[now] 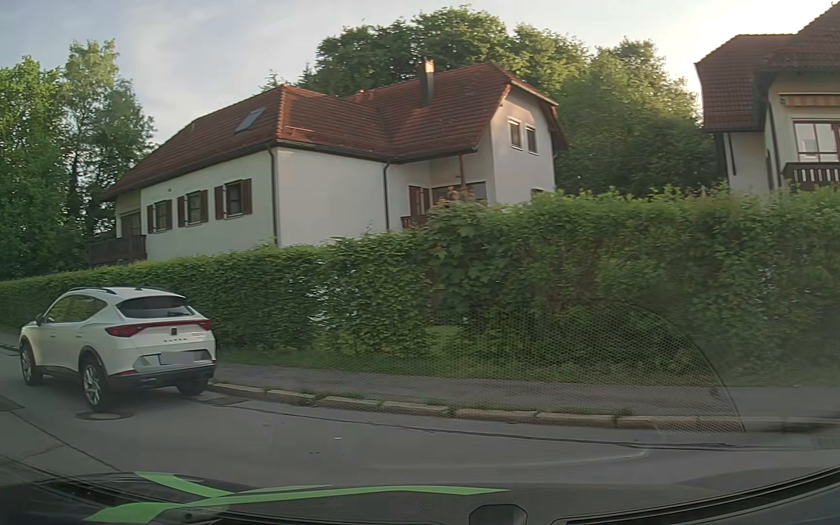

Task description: Follow the waypoints while adhering to traffic rules and regulations

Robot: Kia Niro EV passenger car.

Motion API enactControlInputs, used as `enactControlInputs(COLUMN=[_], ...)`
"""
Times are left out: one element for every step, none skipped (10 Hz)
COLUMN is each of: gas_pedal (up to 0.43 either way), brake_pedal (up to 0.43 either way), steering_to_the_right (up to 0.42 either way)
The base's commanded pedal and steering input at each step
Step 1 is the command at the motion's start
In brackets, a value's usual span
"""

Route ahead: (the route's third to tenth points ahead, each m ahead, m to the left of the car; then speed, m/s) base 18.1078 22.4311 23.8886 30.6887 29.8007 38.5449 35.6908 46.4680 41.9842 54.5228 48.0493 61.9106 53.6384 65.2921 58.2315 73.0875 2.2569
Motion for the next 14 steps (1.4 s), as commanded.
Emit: enactControlInputs(gas_pedal=[0.000,0.000,0.000,0.000,0.000,0.000,0.000,0.000,0.000,0.000,0.000,0.008,0.028,0.039], brake_pedal=[0.000,0.000,0.000,0.000,0.000,0.000,0.000,0.000,0.000,0.000,0.000,0.000,0.000,0.000], steering_to_the_right=[-0.971,-0.967,-0.965,-0.956,-0.935,-0.910,-0.888,-0.866,-0.846,-0.824,-0.808,-0.790,-0.774,-0.754])
